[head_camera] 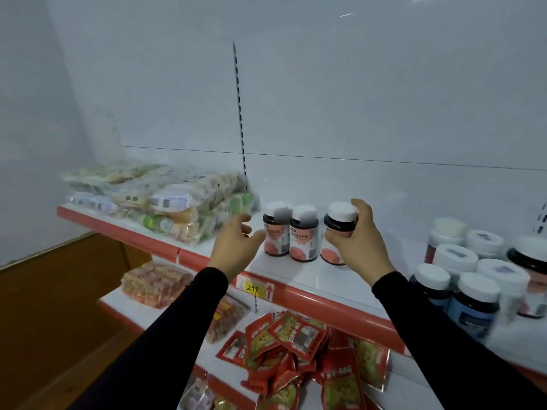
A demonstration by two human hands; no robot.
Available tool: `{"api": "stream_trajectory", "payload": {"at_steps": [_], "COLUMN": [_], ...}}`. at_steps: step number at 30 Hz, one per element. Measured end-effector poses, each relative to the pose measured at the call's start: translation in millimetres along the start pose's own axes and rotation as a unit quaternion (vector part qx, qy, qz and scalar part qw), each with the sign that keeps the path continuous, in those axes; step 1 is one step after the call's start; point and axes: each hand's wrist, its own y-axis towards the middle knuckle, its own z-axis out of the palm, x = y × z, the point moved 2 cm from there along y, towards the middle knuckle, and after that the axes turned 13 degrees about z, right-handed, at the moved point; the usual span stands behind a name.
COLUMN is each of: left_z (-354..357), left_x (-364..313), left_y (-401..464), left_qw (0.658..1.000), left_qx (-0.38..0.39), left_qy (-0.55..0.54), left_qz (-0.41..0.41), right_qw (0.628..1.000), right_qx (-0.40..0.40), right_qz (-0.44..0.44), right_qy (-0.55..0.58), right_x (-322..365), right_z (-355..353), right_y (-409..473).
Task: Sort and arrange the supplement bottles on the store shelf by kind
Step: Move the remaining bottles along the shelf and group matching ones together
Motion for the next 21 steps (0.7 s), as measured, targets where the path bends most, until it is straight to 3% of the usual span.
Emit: {"api": "stream_trajectory", "payload": {"at_steps": [8,21], "left_z": [31,39], "left_x": [53,70], "left_y": [60,81], "left_qw": [0.987,0.979], "left_qx": [0.153,0.187], "left_qy": [-0.038,-0.079], "left_qz": [0.006,0.031], "right_qw": [0.997,0.993], "right_qx": [-0.019,-0.036], "right_qz": [0.065,0.069], "right_qy": [-0.049,-0.089], "right_x": [-6,-11], "right_z": [16,36], "right_y": [11,20]}}
